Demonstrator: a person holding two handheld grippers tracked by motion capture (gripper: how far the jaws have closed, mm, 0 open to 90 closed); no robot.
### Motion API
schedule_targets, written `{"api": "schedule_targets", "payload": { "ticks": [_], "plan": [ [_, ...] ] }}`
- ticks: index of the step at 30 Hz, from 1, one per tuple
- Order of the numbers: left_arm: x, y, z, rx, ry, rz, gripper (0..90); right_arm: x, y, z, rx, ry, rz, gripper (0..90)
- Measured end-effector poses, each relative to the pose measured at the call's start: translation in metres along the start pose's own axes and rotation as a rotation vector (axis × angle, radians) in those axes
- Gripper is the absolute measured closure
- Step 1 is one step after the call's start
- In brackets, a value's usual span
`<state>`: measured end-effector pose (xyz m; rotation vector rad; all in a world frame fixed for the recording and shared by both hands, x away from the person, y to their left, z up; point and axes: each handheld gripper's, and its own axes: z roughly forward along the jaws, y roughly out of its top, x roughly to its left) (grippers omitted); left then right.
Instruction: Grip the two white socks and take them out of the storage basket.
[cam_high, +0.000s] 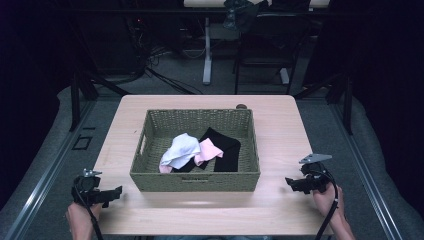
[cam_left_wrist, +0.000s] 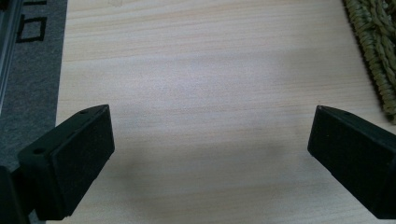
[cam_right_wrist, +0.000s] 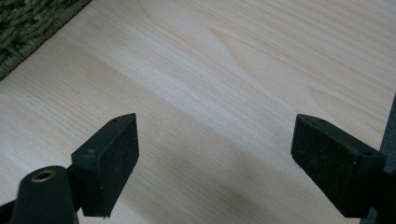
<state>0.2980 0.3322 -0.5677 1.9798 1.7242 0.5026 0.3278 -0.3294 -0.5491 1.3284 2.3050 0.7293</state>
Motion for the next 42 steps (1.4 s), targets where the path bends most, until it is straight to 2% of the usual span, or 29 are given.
{"api": "schedule_targets", "payload": {
  "ticks": [5,7,10,14,23,25,28,32,35,42],
  "plan": [
    [-0.001,0.001,-0.001,-0.003,0.005,0.011,0.6,0.000,-0.001,-0.001,-0.003,0.000,0.001,14.7],
    [0.000,0.002,-0.002,0.003,-0.013,0.002,0.6,0.000,-0.001,-0.001,0.000,-0.004,-0.006,14.7],
    [0.001,0.003,-0.002,0.009,-0.014,0.004,0.5,0.001,-0.001,-0.001,-0.004,-0.004,0.002,14.7],
    [0.004,0.005,-0.009,-0.008,-0.018,-0.002,0.0,0.002,-0.001,-0.002,-0.004,0.003,0.001,14.7],
    [0.007,0.018,-0.030,-0.049,-0.086,-0.032,0.0,0.001,-0.001,-0.001,-0.010,-0.005,0.004,14.7],
    [0.007,0.020,-0.033,-0.055,-0.086,-0.025,0.1,0.001,-0.001,-0.002,-0.012,-0.009,0.007,14.7],
    [0.002,0.029,-0.047,-0.080,-0.109,-0.004,0.1,0.000,-0.002,-0.005,-0.010,-0.010,0.009,14.7],
    [-0.002,0.040,-0.060,-0.068,-0.125,0.001,0.5,-0.001,-0.003,-0.005,-0.019,-0.004,0.022,14.7],
    [-0.004,0.046,-0.063,-0.051,-0.137,0.011,0.4,-0.001,-0.003,-0.004,-0.017,-0.001,0.022,14.7],
    [-0.014,0.068,-0.078,-0.079,-0.159,0.047,0.0,-0.001,-0.003,-0.003,-0.017,0.003,0.019,14.7]
  ]
}}
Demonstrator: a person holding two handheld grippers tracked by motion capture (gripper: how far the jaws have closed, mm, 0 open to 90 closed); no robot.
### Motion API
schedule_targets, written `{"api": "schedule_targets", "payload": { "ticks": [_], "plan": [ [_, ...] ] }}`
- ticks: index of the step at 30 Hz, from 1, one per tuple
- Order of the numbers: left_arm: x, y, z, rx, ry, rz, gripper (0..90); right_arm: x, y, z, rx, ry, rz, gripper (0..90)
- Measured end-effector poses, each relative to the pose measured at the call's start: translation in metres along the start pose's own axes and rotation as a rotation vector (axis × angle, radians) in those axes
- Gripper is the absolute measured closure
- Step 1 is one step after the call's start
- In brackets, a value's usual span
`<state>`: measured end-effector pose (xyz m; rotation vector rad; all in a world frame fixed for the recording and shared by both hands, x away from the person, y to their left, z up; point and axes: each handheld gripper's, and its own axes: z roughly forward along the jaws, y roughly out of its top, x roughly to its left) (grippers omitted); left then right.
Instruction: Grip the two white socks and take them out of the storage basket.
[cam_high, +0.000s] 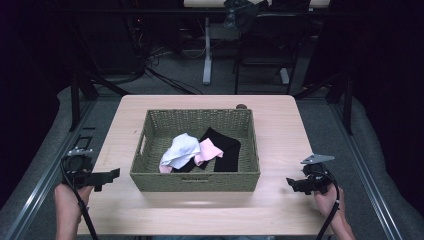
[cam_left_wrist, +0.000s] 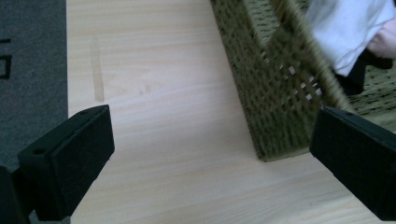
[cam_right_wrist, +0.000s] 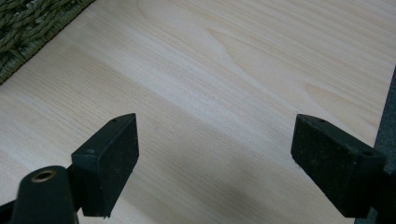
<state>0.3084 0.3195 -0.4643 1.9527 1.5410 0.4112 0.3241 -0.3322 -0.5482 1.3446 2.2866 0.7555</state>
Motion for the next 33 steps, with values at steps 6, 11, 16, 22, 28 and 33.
{"api": "schedule_targets", "payload": {
  "ticks": [6,11,16,22,28,33],
  "plan": [
    [-0.016,0.026,-0.006,0.013,-0.042,0.059,0.0,0.000,0.000,0.000,0.007,0.008,0.004,14.7],
    [-0.029,0.045,-0.005,0.022,-0.061,0.099,0.0,0.000,0.000,0.000,0.009,0.011,0.001,14.8],
    [-0.042,0.059,0.001,0.031,-0.078,0.132,0.0,-0.001,-0.001,0.001,0.009,0.012,0.005,14.7],
    [-0.057,0.074,0.008,0.043,-0.087,0.163,0.1,0.000,0.000,0.001,0.010,0.008,0.002,14.7],
    [-0.067,0.088,0.020,0.058,-0.106,0.181,0.3,-0.001,-0.001,0.000,0.010,0.013,0.003,14.8],
    [-0.076,0.096,0.030,0.074,-0.113,0.198,0.3,-0.001,-0.001,0.000,0.009,0.008,0.003,14.7]
  ]
}}
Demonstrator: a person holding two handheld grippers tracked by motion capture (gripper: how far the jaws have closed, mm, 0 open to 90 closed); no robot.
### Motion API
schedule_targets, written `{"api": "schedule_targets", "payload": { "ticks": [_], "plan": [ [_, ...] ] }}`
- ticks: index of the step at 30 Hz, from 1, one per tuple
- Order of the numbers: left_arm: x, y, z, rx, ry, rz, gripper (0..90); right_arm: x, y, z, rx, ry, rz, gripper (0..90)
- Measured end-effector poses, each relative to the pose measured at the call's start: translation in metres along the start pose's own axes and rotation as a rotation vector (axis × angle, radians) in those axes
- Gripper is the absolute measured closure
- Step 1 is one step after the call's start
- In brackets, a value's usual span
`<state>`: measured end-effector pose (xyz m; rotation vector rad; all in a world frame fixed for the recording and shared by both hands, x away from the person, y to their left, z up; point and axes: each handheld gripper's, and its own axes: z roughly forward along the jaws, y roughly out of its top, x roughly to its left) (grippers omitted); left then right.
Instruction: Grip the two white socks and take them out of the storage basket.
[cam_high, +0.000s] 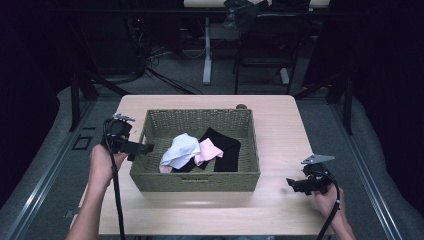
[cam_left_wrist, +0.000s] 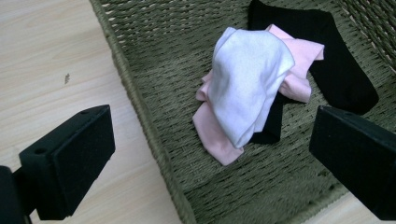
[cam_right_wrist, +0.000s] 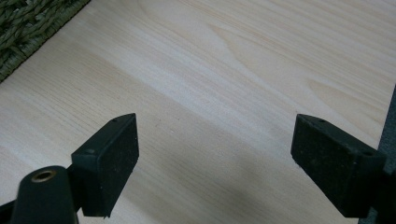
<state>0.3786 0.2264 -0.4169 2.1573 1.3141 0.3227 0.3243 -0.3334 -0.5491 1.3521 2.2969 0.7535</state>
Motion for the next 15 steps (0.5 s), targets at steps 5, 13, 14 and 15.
{"api": "schedule_targets", "payload": {
  "ticks": [5,13,14,15],
  "plan": [
    [-0.006,0.011,0.013,0.031,-0.018,0.029,0.4,0.001,0.001,0.000,0.001,0.009,0.000,14.7],
    [-0.018,0.027,0.042,0.088,-0.039,0.070,0.1,0.001,0.001,0.000,-0.002,0.011,-0.002,14.7],
    [-0.020,0.029,0.045,0.096,-0.040,0.077,0.1,0.001,0.001,0.000,-0.001,0.012,-0.002,14.8],
    [-0.021,0.031,0.049,0.108,-0.038,0.083,0.1,0.001,0.001,0.000,-0.001,0.011,-0.002,14.7]
  ]
}}
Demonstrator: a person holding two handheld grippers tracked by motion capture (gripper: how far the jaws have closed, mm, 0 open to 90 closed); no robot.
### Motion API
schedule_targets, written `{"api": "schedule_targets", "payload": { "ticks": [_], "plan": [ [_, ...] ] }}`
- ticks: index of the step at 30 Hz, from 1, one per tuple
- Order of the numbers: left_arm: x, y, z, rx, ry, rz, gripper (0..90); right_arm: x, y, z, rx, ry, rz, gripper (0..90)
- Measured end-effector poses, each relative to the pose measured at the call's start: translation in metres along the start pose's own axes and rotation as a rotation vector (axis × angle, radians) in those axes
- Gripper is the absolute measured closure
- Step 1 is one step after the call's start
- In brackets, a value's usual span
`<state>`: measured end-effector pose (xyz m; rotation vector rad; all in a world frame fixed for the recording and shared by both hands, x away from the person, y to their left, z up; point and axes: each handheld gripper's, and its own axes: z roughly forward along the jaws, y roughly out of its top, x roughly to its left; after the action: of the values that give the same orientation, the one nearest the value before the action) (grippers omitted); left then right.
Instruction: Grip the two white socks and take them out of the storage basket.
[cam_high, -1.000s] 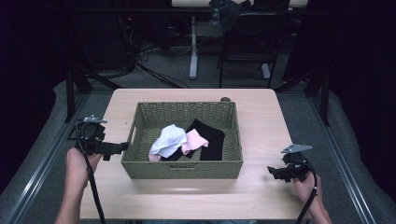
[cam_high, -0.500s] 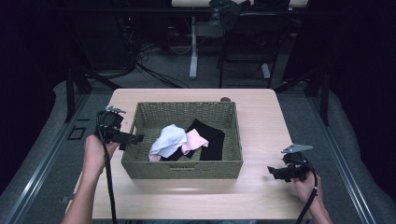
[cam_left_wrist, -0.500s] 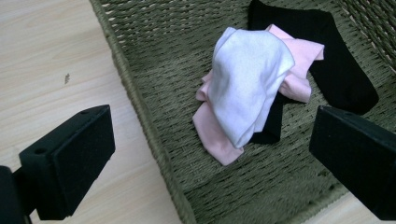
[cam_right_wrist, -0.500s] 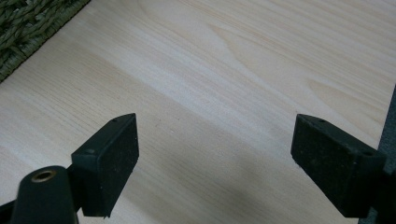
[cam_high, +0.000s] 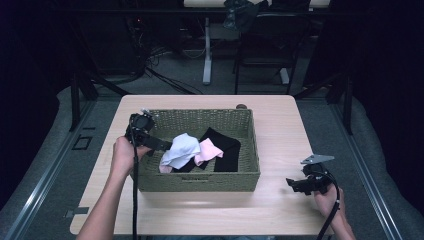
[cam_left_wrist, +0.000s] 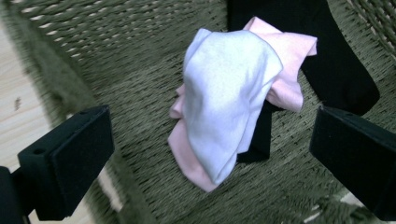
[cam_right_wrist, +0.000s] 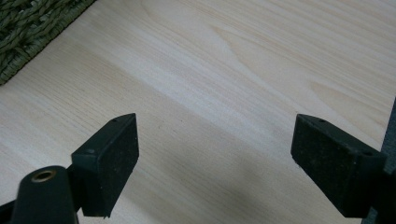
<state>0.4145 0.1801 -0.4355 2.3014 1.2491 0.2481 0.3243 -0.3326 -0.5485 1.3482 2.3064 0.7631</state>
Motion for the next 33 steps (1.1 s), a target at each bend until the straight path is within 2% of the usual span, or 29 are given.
{"api": "schedule_targets", "payload": {
  "ticks": [3,5,10,11,14,15,19,20,22,25,28,33],
  "plan": [
    [-0.003,0.007,0.012,0.026,0.005,0.015,0.4,-0.001,0.000,-0.001,-0.008,-0.005,0.002,14.7],
    [-0.003,0.010,0.020,0.040,0.005,0.010,2.4,-0.001,0.000,-0.002,-0.015,-0.002,0.003,14.7],
    [-0.003,0.016,0.041,0.082,-0.023,0.024,15.2,-0.002,0.000,-0.004,-0.016,-0.003,0.008,14.7],
    [-0.003,0.016,0.041,0.082,-0.023,0.024,16.4,-0.002,0.000,-0.004,-0.017,-0.004,0.009,14.7],
    [-0.004,0.019,0.056,0.142,-0.044,0.041,20.9,-0.002,0.000,-0.004,-0.015,-0.009,0.007,14.7],
    [-0.004,0.019,0.056,0.142,-0.044,0.041,22.7,-0.002,-0.001,-0.004,-0.019,-0.010,0.010,14.7],
    [-0.006,0.023,0.073,0.192,-0.060,0.036,28.2,-0.003,-0.001,-0.004,-0.020,-0.008,0.015,14.7],
    [-0.006,0.023,0.076,0.204,-0.063,0.027,30.1,-0.003,-0.001,-0.005,-0.014,-0.011,0.015,14.7],
    [-0.006,0.024,0.080,0.222,-0.044,0.035,35.4,-0.003,-0.001,-0.005,-0.015,-0.009,0.015,14.7],
    [-0.004,0.024,0.081,0.222,-0.028,0.025,46.9,-0.003,-0.002,-0.005,-0.015,-0.016,0.018,14.7],
    [-0.003,0.024,0.078,0.200,-0.027,0.022,61.9,-0.004,-0.002,-0.005,-0.015,-0.011,0.020,14.7],
    [-0.003,0.024,0.074,0.190,-0.015,0.041,74.7,-0.004,-0.001,-0.005,-0.018,-0.012,0.020,14.7]
  ]
}}
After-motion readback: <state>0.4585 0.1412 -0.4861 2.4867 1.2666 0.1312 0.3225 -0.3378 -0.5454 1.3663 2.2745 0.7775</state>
